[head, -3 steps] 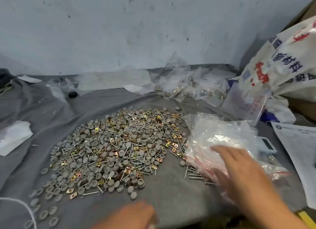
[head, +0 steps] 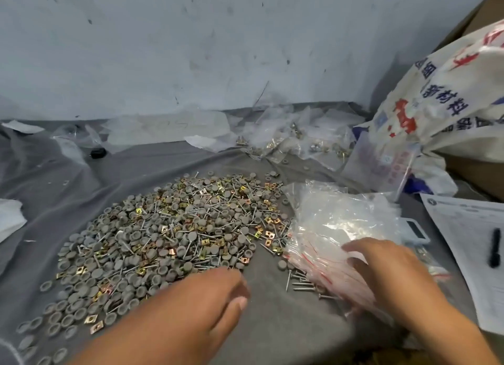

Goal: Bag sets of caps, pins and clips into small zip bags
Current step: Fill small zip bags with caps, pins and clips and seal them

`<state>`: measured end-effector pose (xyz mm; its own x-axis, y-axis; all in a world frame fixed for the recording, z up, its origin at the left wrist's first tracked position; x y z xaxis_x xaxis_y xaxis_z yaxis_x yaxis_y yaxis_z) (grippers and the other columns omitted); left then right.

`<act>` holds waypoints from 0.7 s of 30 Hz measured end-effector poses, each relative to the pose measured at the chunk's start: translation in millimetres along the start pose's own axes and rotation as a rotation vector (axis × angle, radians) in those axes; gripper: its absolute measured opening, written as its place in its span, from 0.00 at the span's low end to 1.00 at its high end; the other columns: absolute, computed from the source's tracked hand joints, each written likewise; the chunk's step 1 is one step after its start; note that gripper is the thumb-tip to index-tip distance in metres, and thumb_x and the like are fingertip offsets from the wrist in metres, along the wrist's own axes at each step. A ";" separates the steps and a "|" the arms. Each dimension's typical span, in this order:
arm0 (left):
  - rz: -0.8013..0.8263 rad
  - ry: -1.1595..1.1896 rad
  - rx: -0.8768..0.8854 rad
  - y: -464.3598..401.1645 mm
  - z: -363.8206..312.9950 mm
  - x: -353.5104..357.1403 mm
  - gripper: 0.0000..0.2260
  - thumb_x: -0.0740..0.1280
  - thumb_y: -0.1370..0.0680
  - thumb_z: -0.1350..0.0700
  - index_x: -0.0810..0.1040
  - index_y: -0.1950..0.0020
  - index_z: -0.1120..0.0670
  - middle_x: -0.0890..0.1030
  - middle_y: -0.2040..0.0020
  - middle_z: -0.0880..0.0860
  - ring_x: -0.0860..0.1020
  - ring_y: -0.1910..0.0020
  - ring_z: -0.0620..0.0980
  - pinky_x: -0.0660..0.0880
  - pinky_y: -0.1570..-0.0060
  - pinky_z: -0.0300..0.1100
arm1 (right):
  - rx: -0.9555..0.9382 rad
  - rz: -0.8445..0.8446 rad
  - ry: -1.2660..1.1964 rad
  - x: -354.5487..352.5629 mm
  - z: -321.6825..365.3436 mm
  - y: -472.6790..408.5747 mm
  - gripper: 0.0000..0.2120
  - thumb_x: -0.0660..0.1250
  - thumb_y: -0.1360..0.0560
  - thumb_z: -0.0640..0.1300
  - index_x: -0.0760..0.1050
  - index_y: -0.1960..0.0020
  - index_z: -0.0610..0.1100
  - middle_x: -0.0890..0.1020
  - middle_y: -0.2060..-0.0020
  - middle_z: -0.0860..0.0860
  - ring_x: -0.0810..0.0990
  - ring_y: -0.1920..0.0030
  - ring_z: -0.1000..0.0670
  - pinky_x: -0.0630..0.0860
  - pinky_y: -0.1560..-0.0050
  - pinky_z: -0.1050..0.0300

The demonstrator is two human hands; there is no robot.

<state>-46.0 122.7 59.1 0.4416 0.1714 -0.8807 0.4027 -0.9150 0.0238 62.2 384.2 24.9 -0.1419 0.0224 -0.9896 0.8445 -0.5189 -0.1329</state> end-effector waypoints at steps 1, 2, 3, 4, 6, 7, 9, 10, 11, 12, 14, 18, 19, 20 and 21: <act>-0.106 0.146 -0.004 -22.7 7.0 -11.8 0.10 0.54 0.18 0.40 0.71 0.40 0.35 0.76 0.46 0.31 0.76 0.48 0.30 0.74 0.50 0.31 | 0.048 -0.002 -0.043 -5.3 -0.5 -2.6 0.10 0.62 0.18 0.52 0.78 0.40 0.61 0.83 0.43 0.61 0.80 0.44 0.53 0.76 0.44 0.53; -0.066 0.220 -0.040 -30.3 10.1 -15.3 0.09 0.55 0.19 0.39 0.71 0.42 0.32 0.77 0.48 0.29 0.76 0.49 0.30 0.74 0.52 0.30 | 0.105 -0.035 -0.065 -5.7 -8.0 -8.1 0.09 0.63 0.18 0.50 0.80 0.44 0.61 0.84 0.49 0.62 0.81 0.49 0.53 0.78 0.49 0.52; -0.143 0.318 -0.022 -40.5 20.4 -18.0 0.08 0.56 0.20 0.39 0.73 0.44 0.31 0.79 0.50 0.30 0.78 0.50 0.31 0.75 0.53 0.30 | 0.137 -0.061 -0.110 -6.8 -11.6 -11.2 0.09 0.64 0.19 0.49 0.80 0.46 0.61 0.84 0.53 0.63 0.81 0.52 0.53 0.78 0.53 0.52; -0.201 0.448 -0.047 -47.9 25.4 -21.6 0.08 0.57 0.21 0.41 0.74 0.45 0.31 0.81 0.51 0.34 0.80 0.51 0.35 0.76 0.53 0.32 | 0.137 -0.097 -0.177 -8.1 -12.3 -14.5 0.08 0.67 0.20 0.48 0.81 0.49 0.61 0.84 0.56 0.64 0.81 0.54 0.54 0.77 0.56 0.52; -0.308 0.715 -0.100 -55.7 45.4 -11.3 0.08 0.61 0.22 0.44 0.79 0.48 0.35 0.84 0.54 0.42 0.82 0.54 0.41 0.78 0.55 0.37 | 0.149 -0.211 -0.340 -24.3 -4.1 -21.1 0.08 0.70 0.22 0.47 0.80 0.54 0.62 0.82 0.62 0.66 0.80 0.59 0.59 0.73 0.62 0.58; -0.364 0.797 -0.145 -61.1 60.7 -5.8 0.08 0.62 0.20 0.47 0.80 0.50 0.37 0.84 0.56 0.45 0.83 0.56 0.42 0.79 0.56 0.39 | 0.110 -0.261 -0.430 -32.7 6.4 -25.0 0.07 0.71 0.24 0.49 0.79 0.56 0.62 0.81 0.64 0.67 0.80 0.58 0.62 0.71 0.64 0.64; -0.452 0.898 -0.266 -65.2 82.5 0.3 0.08 0.63 0.19 0.48 0.81 0.53 0.38 0.84 0.57 0.46 0.82 0.60 0.42 0.77 0.60 0.40 | -0.003 -0.335 -0.609 -47.4 38.9 -38.4 0.03 0.71 0.26 0.52 0.79 0.57 0.61 0.82 0.61 0.67 0.79 0.58 0.64 0.72 0.66 0.69; -0.462 0.919 -0.307 -65.3 90.7 1.6 0.06 0.64 0.21 0.44 0.81 0.53 0.38 0.84 0.58 0.46 0.81 0.61 0.41 0.75 0.61 0.39 | -0.081 -0.348 -0.692 -50.0 60.5 -45.4 0.02 0.71 0.26 0.52 0.80 0.56 0.60 0.82 0.60 0.66 0.80 0.59 0.62 0.73 0.65 0.71; -0.448 0.916 -0.292 -64.9 96.4 1.8 0.11 0.63 0.24 0.36 0.81 0.53 0.38 0.84 0.58 0.45 0.81 0.62 0.41 0.74 0.61 0.39 | -0.155 -0.342 -0.758 -49.5 85.4 -50.8 0.01 0.71 0.26 0.51 0.80 0.55 0.58 0.82 0.60 0.64 0.81 0.60 0.60 0.73 0.64 0.72; -0.433 0.922 -0.264 -62.0 98.9 0.1 0.17 0.62 0.28 0.29 0.81 0.52 0.39 0.84 0.58 0.45 0.81 0.62 0.41 0.74 0.61 0.39 | -0.229 -0.319 -0.798 -44.9 112.0 -55.6 0.02 0.72 0.25 0.49 0.80 0.54 0.56 0.83 0.61 0.62 0.81 0.61 0.59 0.73 0.63 0.72; -0.495 0.929 -0.237 -54.4 104.8 -7.8 0.25 0.61 0.33 0.23 0.81 0.52 0.41 0.83 0.59 0.46 0.81 0.62 0.43 0.74 0.60 0.39 | -0.325 -0.263 -0.857 -27.3 159.9 -60.0 0.02 0.74 0.26 0.46 0.81 0.54 0.52 0.82 0.63 0.60 0.82 0.60 0.59 0.73 0.61 0.72; -0.707 0.776 -0.334 -34.6 128.4 -22.7 0.21 0.60 0.26 0.28 0.79 0.56 0.44 0.82 0.61 0.48 0.80 0.63 0.46 0.79 0.60 0.48 | -0.349 -0.140 -0.963 12.6 208.8 -61.4 0.04 0.72 0.24 0.52 0.78 0.56 0.55 0.81 0.61 0.61 0.82 0.60 0.59 0.77 0.62 0.64; -0.735 0.718 -0.353 -30.3 132.0 -24.5 0.18 0.60 0.25 0.32 0.78 0.57 0.44 0.82 0.62 0.49 0.80 0.63 0.47 0.80 0.59 0.50 | -0.343 -0.112 -0.978 19.9 213.4 -62.0 0.06 0.71 0.24 0.55 0.77 0.56 0.56 0.82 0.60 0.61 0.82 0.59 0.59 0.79 0.62 0.62; -0.761 0.664 -0.364 -26.7 134.3 -26.5 0.16 0.60 0.24 0.34 0.78 0.58 0.45 0.81 0.62 0.49 0.80 0.63 0.47 0.81 0.59 0.48 | -0.337 -0.081 -0.986 26.4 216.6 -62.7 0.08 0.70 0.24 0.59 0.77 0.56 0.56 0.82 0.59 0.61 0.82 0.58 0.59 0.79 0.61 0.59; -0.792 0.574 -0.373 -22.9 136.3 -28.6 0.14 0.61 0.23 0.37 0.77 0.58 0.45 0.81 0.62 0.47 0.80 0.64 0.45 0.79 0.60 0.44 | -0.333 -0.048 -0.993 31.8 219.4 -63.3 0.11 0.68 0.24 0.63 0.76 0.56 0.57 0.82 0.59 0.61 0.82 0.58 0.59 0.80 0.59 0.57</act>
<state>-177.1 89.0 19.3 0.2189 0.9095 -0.3534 0.9216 -0.3116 -0.2312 -109.1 230.3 13.8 -0.4119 -0.7530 -0.5131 0.9048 -0.2712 -0.3282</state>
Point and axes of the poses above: each hand's wrist, its own y-axis away from the middle knuckle, its own x-axis out of the palm, z = x × y, the point moved 5 cm from there along -y, towards the middle knuckle
